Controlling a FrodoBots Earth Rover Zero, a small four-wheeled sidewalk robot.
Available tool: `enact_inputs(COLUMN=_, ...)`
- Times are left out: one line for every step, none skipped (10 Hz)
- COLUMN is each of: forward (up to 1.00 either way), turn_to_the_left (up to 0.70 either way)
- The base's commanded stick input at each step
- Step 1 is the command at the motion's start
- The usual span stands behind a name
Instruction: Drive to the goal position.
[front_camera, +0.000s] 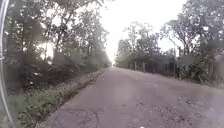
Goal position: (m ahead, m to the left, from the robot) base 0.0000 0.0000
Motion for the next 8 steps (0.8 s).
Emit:
enact_inputs(forward=0.1, turn_to_the_left=0.01)
enact_inputs(forward=0.1, turn_to_the_left=0.01)
enact_inputs(forward=0.1, turn_to_the_left=0.01)
enact_inputs(forward=0.1, turn_to_the_left=0.01)
enact_inputs(forward=0.1, turn_to_the_left=0.01)
enact_inputs(forward=0.1, turn_to_the_left=0.01)
enact_inputs(forward=0.1, turn_to_the_left=0.01)
enact_inputs(forward=0.1, turn_to_the_left=0.01)
